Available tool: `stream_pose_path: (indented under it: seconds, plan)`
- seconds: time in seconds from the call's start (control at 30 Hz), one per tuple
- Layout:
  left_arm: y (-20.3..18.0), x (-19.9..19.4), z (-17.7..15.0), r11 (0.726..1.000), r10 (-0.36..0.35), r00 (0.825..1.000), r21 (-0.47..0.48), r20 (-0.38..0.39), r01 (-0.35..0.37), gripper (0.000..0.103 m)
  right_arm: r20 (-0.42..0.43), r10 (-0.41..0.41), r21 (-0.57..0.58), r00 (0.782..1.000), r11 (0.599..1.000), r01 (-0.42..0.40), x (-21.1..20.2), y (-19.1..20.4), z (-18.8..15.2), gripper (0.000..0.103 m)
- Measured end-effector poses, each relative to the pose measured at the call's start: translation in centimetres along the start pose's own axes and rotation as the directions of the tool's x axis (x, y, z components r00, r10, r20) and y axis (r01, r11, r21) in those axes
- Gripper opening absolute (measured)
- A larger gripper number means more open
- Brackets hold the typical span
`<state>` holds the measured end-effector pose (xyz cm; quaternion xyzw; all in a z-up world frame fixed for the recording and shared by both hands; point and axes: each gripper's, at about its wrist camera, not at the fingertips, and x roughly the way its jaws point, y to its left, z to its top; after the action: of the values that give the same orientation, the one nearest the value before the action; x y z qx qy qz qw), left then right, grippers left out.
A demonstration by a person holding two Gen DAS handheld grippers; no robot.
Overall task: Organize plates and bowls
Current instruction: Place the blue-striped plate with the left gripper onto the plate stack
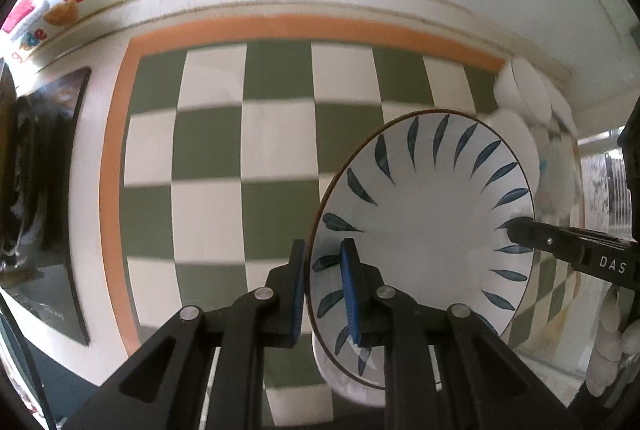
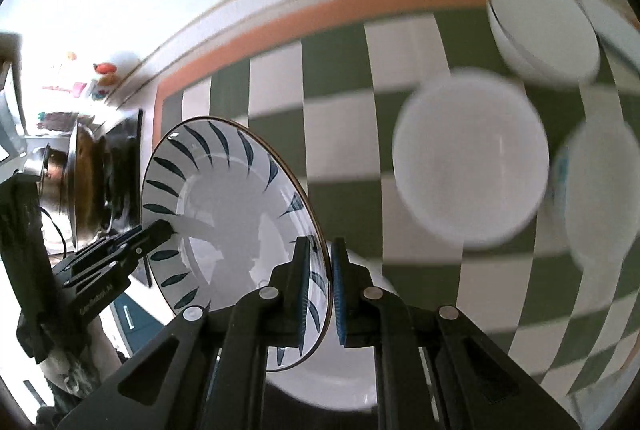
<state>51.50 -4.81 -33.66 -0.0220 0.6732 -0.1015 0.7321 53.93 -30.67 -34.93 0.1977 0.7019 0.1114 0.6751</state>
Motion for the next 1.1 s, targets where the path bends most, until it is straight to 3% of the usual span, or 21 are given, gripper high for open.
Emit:
stream_pose_path:
  seconds: [0.33, 0.67, 1.1]
  plan:
    - [-1.6, 2.3, -4.8, 0.999, 0.011, 0.998, 0.031, -0.065, -0.009, 0.014, -0.047, 0.008, 0.049, 0.999, 0.999, -0.006, 3.6, -3.3, -7.0, 0.012]
    - [-2.9, 4.7, -6.0, 0.998, 0.035, 0.995, 0.059, -0.091, -0.030, 0.015, -0.064, -0.036, 0.061, 0.997, 0.997, 0.040, 5.8, -5.5, -9.1, 0.012]
    - [-3.0, 6.2, -6.2, 0.998, 0.056, 0.994, 0.040, -0.094, -0.052, 0.017, -0.054, -0.055, 0.050, 0.997, 0.997, 0.058, 7.1, -4.8, -8.9, 0.012]
